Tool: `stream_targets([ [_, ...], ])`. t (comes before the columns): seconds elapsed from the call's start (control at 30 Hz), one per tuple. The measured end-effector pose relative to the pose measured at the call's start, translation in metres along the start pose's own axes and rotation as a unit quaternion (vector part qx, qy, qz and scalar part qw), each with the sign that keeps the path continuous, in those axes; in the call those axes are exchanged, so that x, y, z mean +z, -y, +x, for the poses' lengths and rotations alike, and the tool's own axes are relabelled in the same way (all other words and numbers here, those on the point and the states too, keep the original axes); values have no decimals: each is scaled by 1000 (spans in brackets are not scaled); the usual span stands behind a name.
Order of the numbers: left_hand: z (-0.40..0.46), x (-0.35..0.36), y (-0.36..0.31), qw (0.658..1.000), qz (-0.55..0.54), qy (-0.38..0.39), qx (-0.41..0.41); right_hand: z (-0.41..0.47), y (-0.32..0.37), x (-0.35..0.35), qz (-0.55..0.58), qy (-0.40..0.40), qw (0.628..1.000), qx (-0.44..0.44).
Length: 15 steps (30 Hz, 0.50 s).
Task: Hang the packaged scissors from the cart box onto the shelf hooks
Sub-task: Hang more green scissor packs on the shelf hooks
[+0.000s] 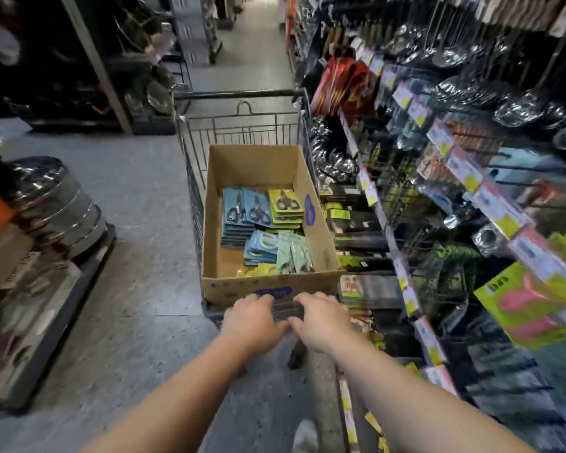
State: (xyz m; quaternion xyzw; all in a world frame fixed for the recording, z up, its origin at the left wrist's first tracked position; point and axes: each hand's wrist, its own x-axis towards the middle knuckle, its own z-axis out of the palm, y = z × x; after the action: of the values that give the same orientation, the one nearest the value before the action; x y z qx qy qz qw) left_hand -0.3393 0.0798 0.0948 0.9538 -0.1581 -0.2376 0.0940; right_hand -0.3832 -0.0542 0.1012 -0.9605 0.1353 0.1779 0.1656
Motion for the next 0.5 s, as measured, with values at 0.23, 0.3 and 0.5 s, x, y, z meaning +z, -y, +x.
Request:
stream_targets([
  [0.23, 67, -24, -26, 1000, -18, -5, -25, 74, -19, -36, 1, 14, 1000, -24],
  [0.3, 78, -27, -29, 999, -24, -4, -28, 84, -22, -39, 3, 22, 1000, -20],
  [0.5, 130, -39, -21, 998, -49, 6, -37, 134, -16, -47, 9, 32, 999, -22],
])
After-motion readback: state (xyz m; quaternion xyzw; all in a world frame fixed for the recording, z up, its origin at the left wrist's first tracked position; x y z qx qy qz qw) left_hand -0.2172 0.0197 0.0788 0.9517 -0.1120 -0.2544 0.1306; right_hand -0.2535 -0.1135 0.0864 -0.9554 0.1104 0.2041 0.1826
